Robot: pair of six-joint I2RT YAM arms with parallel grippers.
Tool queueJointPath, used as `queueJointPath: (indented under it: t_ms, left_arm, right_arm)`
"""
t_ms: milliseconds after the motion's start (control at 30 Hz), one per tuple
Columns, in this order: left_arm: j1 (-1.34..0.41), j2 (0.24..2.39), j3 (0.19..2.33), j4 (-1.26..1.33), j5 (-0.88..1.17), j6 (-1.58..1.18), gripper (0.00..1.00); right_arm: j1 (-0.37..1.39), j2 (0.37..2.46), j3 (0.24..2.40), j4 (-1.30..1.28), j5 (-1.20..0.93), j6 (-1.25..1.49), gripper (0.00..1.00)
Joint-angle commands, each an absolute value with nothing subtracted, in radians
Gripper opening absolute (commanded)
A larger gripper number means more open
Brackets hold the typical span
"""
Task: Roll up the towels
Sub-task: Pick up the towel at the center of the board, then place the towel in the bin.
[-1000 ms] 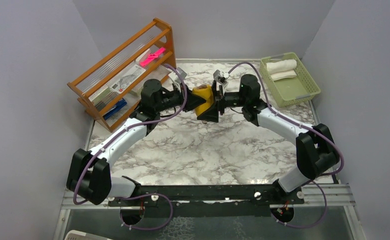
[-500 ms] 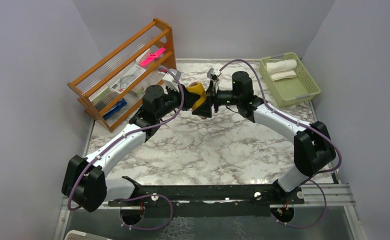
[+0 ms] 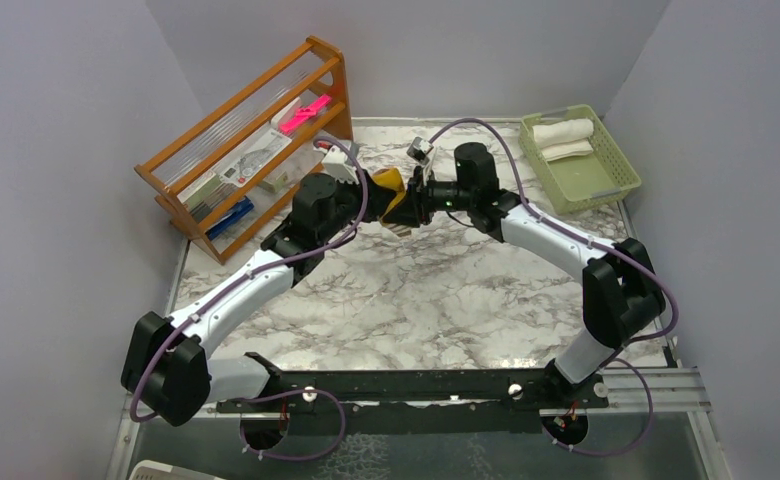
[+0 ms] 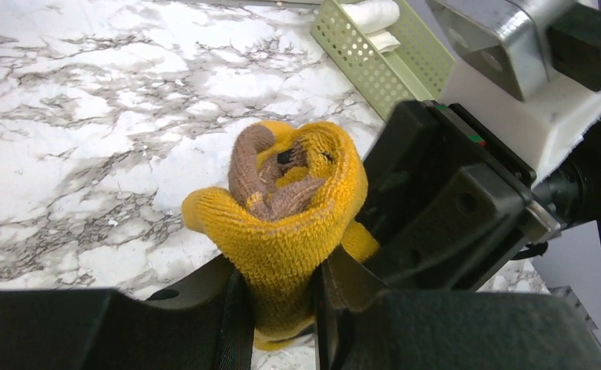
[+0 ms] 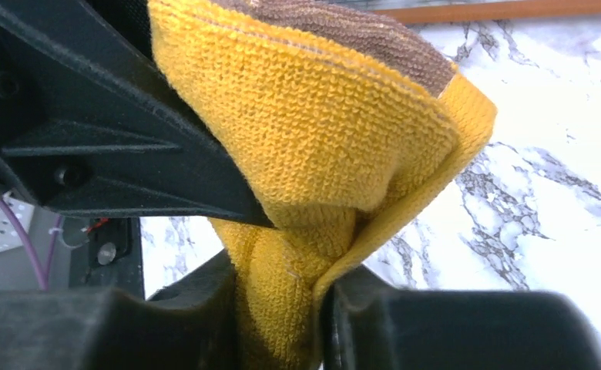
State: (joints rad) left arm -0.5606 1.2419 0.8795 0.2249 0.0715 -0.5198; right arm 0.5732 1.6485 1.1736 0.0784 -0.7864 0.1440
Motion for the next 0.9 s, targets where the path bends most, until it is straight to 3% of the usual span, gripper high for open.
queueJointPath:
  t_ms: [0,67,133,233,467,767,867]
  left_arm:
    - [-0.538,1.224,0.947,0.135,-0.166,-0.505,0.2]
    - [-0.539,1.211,0.97,0.112,-0.183,-0.496,0.42]
    - [-0.536,1.193,1.0,0.076,-0.209,-0.484,0.76]
    - [-0.522,1.151,1.034,0.028,-0.231,-0.461,0.98]
    - [-0.404,1.061,1.088,-0.096,-0.179,-0.461,0.99]
    - [-0.32,1.038,1.056,-0.126,-0.023,-0.494,0.99]
    - [-0.308,1.048,1.058,-0.142,0.009,-0.493,0.99]
  right_arm:
    - [0.602,1.631,1.195,0.038,-0.822,0.135,0.04]
    - [0.6,1.627,1.184,0.055,-0.821,0.156,0.01]
    - [0.578,1.616,1.168,0.074,-0.835,0.181,0.01]
    - [0.489,1.584,1.111,0.159,-0.876,0.269,0.01]
    - [0.186,1.454,1.027,0.16,-0.748,0.435,0.01]
    - [-0.073,1.387,1.046,-0.031,-0.124,0.682,0.0]
    - [-0.172,1.424,1.058,-0.057,-0.054,0.825,0.0]
